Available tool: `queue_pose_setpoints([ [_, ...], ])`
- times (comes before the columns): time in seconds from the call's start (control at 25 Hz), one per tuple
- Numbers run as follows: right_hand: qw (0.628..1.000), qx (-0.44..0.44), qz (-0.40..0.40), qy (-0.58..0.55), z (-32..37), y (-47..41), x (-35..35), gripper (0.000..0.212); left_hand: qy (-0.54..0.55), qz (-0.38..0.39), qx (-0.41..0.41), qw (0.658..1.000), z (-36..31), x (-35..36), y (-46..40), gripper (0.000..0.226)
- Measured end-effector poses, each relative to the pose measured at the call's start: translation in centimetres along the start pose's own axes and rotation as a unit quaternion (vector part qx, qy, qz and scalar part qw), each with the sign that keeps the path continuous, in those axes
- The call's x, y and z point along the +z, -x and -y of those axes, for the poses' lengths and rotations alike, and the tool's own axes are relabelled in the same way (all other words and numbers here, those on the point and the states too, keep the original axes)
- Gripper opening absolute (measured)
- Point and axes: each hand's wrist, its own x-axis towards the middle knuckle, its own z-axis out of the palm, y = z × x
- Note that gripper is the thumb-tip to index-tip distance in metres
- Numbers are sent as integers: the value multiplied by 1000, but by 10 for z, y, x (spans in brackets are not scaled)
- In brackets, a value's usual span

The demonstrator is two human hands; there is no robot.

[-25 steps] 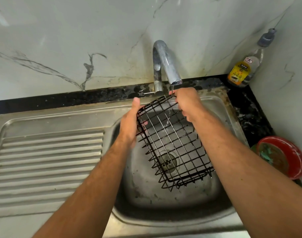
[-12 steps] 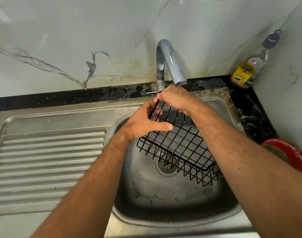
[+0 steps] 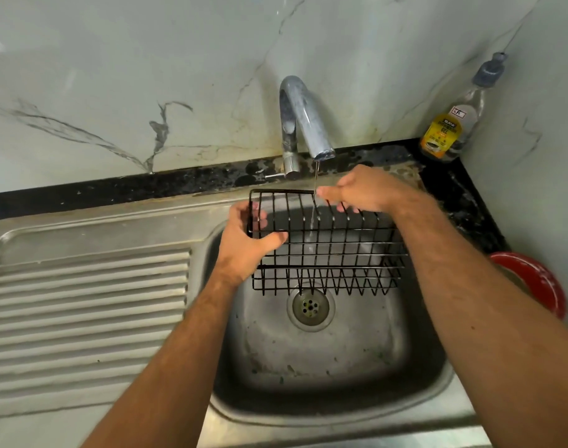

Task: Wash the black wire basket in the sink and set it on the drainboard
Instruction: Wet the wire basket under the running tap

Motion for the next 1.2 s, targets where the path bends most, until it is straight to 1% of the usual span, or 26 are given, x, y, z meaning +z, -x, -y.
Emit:
queue_pose_setpoints([
  [0.04, 1000, 19, -5, 13, -8, 1, -2, 50, 4, -13, 5, 1000, 5, 0, 2, 88],
  [0.12, 998, 53, -31, 26, -20, 4, -3, 58, 9, -32, 8, 999, 12, -2, 5, 89],
  [0.16, 997, 59, -48, 8, -22, 8, -3, 60, 16, -37, 4, 999, 14, -2, 5, 86],
  [0.2, 996, 58, -63, -38, -24, 10, -2, 57, 28, -41, -3, 999, 17, -3, 4, 80],
  [0.24, 992, 46, -72, -97, -25, 13, -1, 51, 42, -42, -13, 998, 17, -3, 4, 74],
  [0.32, 978, -16, -69, -194, -24, 19, 2, 32, 80, -55, -33, 995, 20, -4, 3, 71],
  [0.36, 974, -55, -74, -209, -24, 22, 6, 26, 107, -66, -41, 991, 22, -6, 2, 69],
  [0.44, 966, -115, -108, -205, -23, 21, 14, 22, 154, -84, -67, 982, 23, -10, 3, 63],
  [0.52, 956, -140, -144, -213, -22, 18, 20, 22, 181, -79, -101, 975, 22, -15, 3, 65],
  [0.6, 947, -152, -162, -231, -22, 12, 24, 21, 185, -75, -121, 972, 18, -19, 3, 57],
  [0.68, 933, -146, -166, -285, -22, 6, 26, 18, 176, -67, -147, 971, 14, -23, 1, 56],
  [0.72, 925, -141, -161, -314, -22, 3, 27, 16, 170, -54, -162, 971, 13, -25, -1, 58],
  [0.8, 917, -128, -156, -344, -18, 1, 27, 13, 167, -21, -181, 969, 8, -29, -4, 52],
  [0.88, 916, -103, -150, -358, -12, 0, 25, 13, 166, -9, -198, 966, 6, -32, -8, 49],
  [1.0, 918, -48, -129, -372, -8, -5, 20, 13, 143, -10, -238, 961, 5, -35, -12, 52],
  [1.12, 926, 41, -103, -361, -9, -9, 18, 14, 119, 27, -301, 946, 4, -37, -12, 55],
  [1.2, 931, 48, -94, -350, -7, -10, 19, 20, 120, 33, -330, 936, 8, -37, -9, 58],
])
